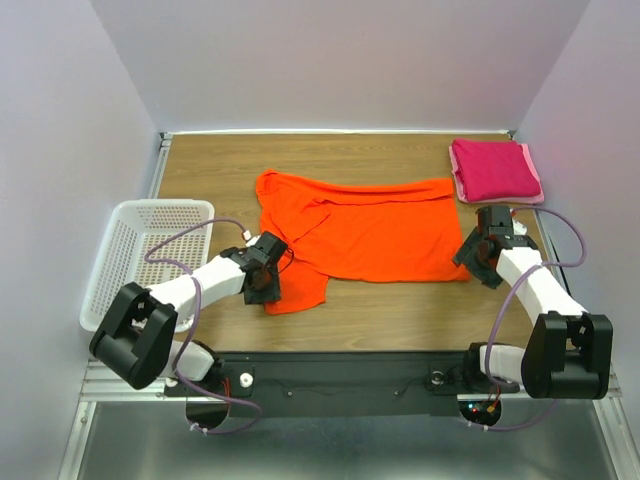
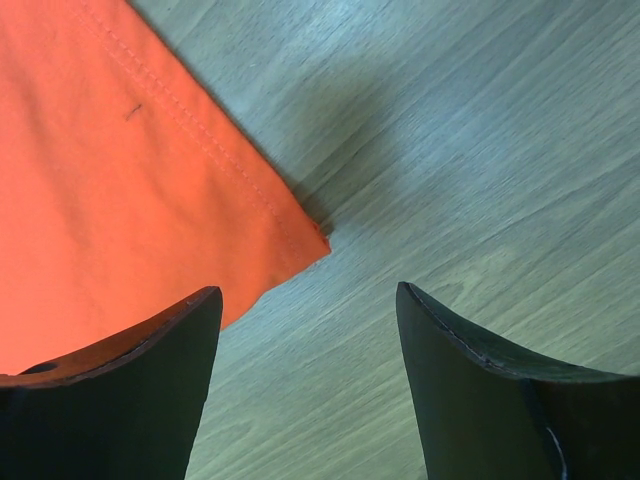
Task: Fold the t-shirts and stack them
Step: Flatten the tshirt out
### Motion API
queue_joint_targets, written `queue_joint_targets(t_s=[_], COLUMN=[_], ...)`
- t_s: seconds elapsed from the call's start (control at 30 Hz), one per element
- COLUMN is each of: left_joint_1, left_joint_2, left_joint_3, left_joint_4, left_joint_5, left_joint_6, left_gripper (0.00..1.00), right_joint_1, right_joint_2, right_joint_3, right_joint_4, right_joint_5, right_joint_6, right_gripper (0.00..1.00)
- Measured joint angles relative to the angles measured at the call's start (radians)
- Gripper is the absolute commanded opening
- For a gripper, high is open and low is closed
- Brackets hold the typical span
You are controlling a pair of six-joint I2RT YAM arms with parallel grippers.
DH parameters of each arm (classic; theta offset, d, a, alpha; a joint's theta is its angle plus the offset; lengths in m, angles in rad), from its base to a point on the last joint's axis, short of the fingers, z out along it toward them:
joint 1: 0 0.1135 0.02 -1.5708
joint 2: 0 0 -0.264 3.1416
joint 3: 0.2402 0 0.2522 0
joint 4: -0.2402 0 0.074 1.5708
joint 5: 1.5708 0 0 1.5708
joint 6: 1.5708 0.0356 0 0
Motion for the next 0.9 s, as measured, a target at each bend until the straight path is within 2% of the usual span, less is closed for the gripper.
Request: queue_joint_targets(t_s=[0.07,0.13,0.17,0.23,0.53,0.57,0.6,0.63,0.73,0.9], left_joint_1=[-0.004,-0.020,-0.031,-0.050,-0.062,-0.062,-0.062,-0.062,-0.062,-0.062], left_joint_2=[0.007,0.008,0.008,-0.005,-0.109,-0.119,-0.136,-0.146,-0.169,-0.167], left_joint_3=[-0.002,-0.002,-0.002,-0.014,-0.070,-0.070,-0.070,-0.070,-0.069,-0.069], left_joint_4=[0.001,0.001,0.000,0.003,-0.051,-0.058,-0.066,-0.072,-0.084,-0.084], left_joint_5=[0.013,0.029,0.042,0.078,0.176,0.177,0.178,0.177,0.171,0.169], left_joint_6=[-0.002,-0.004,-0.009,-0.028,-0.091,-0.095,-0.102,-0.108,-0.124,-0.134], left_gripper=[0.46,0.34,0.15,0.00,0.00,0.06,0.17,0.18,0.18,0.07], right_joint_1=[-0.006,-0.012,-0.015,-0.016,-0.017,-0.017,-0.017,-0.017,-0.019,-0.067], right_joint_2=[0.000,0.000,0.000,0.000,0.000,0.000,0.000,0.000,0.000,0.005], right_joint_3=[0.000,0.000,0.000,0.003,0.012,0.012,0.012,0.012,0.012,0.003], right_joint_4=[-0.001,-0.001,-0.002,-0.003,-0.003,-0.003,-0.003,-0.003,-0.003,-0.003], right_joint_5=[0.000,0.000,0.000,0.000,-0.013,-0.014,-0.016,-0.017,-0.016,-0.020], right_joint_6=[-0.004,-0.006,-0.008,-0.011,-0.011,-0.011,-0.011,-0.011,-0.011,-0.011], right_gripper=[0.76,0.76,0.76,0.76,0.76,0.76,0.76,0.76,0.76,0.72])
